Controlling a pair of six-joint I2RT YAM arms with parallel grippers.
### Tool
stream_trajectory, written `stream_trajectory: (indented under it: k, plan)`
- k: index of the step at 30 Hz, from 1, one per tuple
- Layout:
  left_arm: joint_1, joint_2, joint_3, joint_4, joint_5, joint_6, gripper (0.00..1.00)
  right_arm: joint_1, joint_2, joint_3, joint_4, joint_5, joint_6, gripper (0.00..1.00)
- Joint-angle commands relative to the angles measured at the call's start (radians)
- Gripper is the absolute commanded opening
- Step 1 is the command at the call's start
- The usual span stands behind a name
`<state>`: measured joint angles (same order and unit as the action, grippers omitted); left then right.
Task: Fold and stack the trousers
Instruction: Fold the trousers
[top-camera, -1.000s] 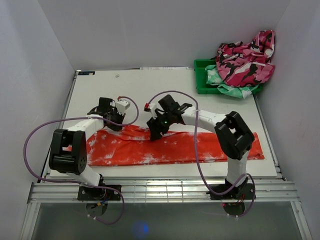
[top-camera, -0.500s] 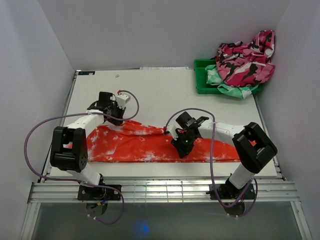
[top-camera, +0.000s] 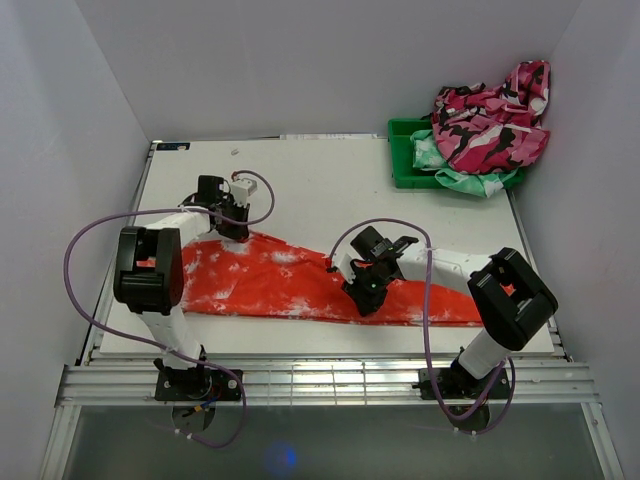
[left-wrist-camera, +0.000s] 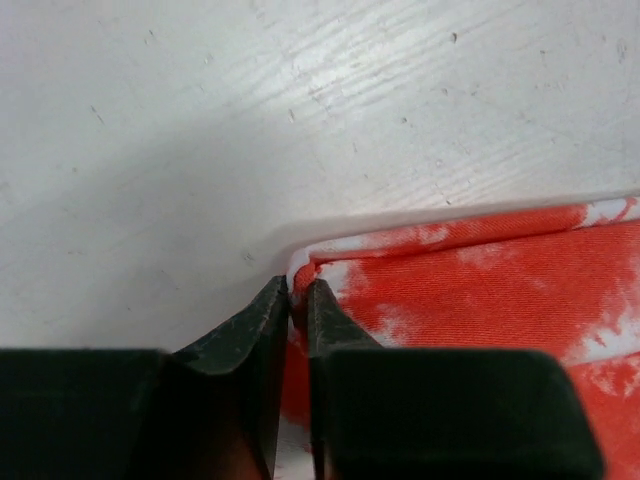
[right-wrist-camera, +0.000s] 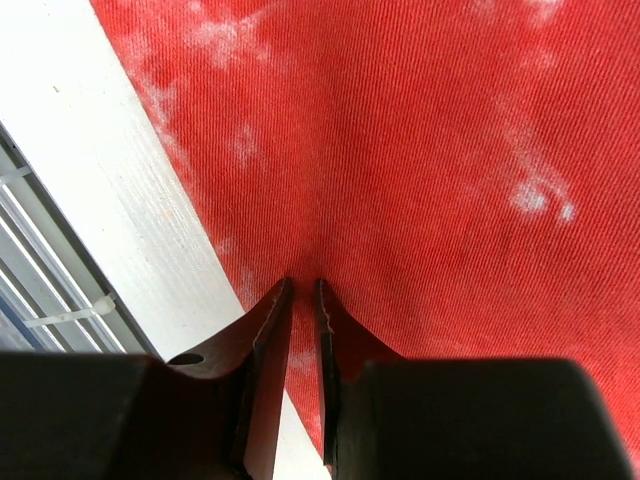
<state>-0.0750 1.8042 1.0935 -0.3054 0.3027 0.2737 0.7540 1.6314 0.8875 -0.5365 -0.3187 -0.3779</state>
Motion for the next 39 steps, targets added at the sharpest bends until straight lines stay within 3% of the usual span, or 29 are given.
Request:
stream_trajectory:
  k: [1, 2, 4, 6, 7, 9, 13, 15, 21, 25, 33, 39]
  plan:
    - [0.057, 0.012, 0.061, 0.175, -0.110, 0.028, 0.26, -0.007, 0.125, -0.110, -0.060, 0.257, -0.090, 0.22]
    - [0.060, 0.004, 0.063, 0.192, -0.103, 0.030, 0.39, -0.007, 0.124, -0.107, -0.065, 0.257, -0.093, 0.22]
    - [0.067, -0.019, 0.071, 0.206, -0.085, 0.032, 0.53, -0.007, 0.120, -0.094, -0.072, 0.251, -0.093, 0.22]
    - [0.072, -0.060, 0.103, 0.177, -0.071, 0.035, 0.59, -0.005, 0.117, -0.085, -0.079, 0.237, -0.092, 0.23]
    - [0.073, -0.072, 0.115, 0.155, -0.057, 0.033, 0.69, -0.005, 0.116, -0.075, -0.086, 0.236, -0.090, 0.23]
    - [0.110, -0.113, 0.146, 0.071, -0.031, 0.025, 0.71, -0.004, 0.117, -0.061, -0.091, 0.222, -0.084, 0.24]
    - [0.167, -0.213, 0.109, -0.113, 0.122, 0.044, 0.69, -0.004, 0.097, 0.011, -0.111, 0.185, -0.062, 0.26]
    - [0.188, -0.300, 0.007, -0.152, 0.163, 0.062, 0.68, -0.004, 0.067, 0.054, -0.120, 0.152, -0.050, 0.27]
    - [0.289, -0.382, -0.193, -0.196, 0.181, 0.071, 0.56, -0.051, 0.024, 0.209, -0.137, 0.122, -0.013, 0.37]
    - [0.366, -0.289, -0.228, -0.210, 0.121, 0.085, 0.56, -0.160, 0.073, 0.220, -0.146, 0.089, -0.012, 0.43]
    - [0.592, -0.089, -0.166, -0.224, 0.064, 0.105, 0.54, -0.456, 0.275, 0.146, -0.148, 0.095, -0.085, 0.42]
    - [0.656, -0.059, -0.092, -0.228, 0.056, 0.087, 0.56, -0.495, 0.363, 0.358, -0.190, 0.061, -0.075, 0.45]
